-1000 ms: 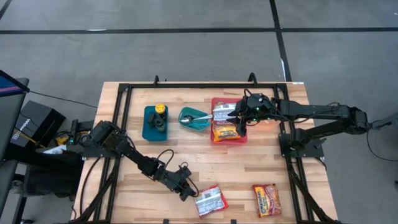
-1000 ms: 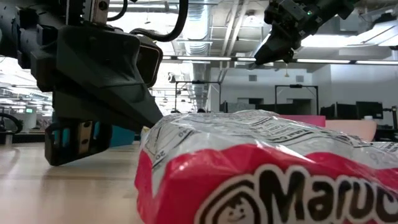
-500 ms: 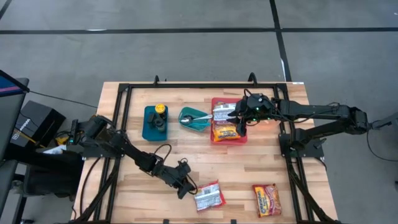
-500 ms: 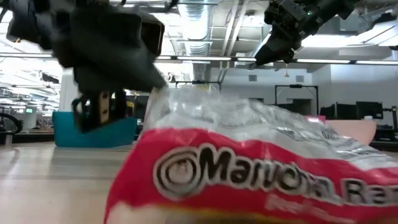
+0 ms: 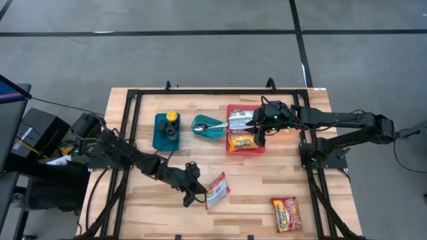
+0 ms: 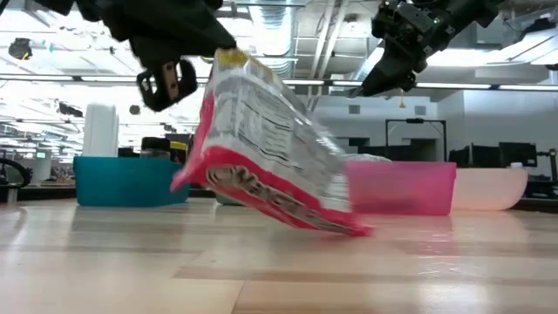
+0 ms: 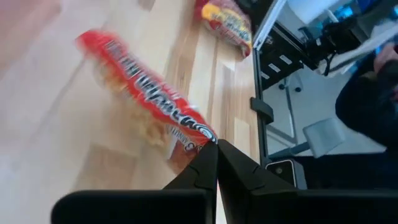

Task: Pick & Place Food Item
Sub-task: Put the orange noodle pack into the red bin

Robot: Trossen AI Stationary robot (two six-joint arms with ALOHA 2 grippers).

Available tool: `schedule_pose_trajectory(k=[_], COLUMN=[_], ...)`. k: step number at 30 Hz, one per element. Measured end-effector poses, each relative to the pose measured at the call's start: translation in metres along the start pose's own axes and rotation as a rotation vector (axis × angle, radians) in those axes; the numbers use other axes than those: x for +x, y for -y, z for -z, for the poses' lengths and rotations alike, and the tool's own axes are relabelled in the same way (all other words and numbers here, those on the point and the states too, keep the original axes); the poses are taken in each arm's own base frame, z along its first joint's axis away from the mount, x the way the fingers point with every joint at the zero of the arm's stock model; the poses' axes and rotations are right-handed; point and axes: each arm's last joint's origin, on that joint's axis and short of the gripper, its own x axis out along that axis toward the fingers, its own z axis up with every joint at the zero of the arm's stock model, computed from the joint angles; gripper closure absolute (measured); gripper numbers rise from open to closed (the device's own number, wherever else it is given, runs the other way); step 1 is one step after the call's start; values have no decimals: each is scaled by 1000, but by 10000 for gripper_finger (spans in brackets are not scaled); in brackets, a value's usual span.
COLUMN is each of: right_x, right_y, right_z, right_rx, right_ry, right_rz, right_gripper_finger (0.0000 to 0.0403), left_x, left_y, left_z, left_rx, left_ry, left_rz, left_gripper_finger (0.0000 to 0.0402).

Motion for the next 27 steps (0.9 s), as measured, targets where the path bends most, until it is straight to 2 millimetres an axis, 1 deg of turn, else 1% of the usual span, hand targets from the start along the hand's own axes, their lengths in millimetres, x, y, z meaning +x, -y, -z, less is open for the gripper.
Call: schedule_pose_trajectory(k=[6,9,12,17,21,27], right_x=[0,1,5,22,40,64], right_y=[0,0,-2,-10,-16,-23], right_z=[0,0,-1,-2,3,10], right_rx=[-31,-54,-87,-198,-280,-290], right_ry=[0,0,5,6,-33,-68], right_rz=[-3,-7,-69,-242,-332,-437], right_gripper_finger=[283,283,283,283,283,283], left_x=[-12,-14,-13,-12,-12,-13], left_y=[5,3,0,-5,-5,-1], left_z=[-10,-14,-18,-24,-28,-31], left_rx=[174,223,279,363,403,447], left_ry=[35,50,60,44,52,56], left_rz=[20,18,7,32,89,173], left_gripper_finger=[401,401,401,401,401,401])
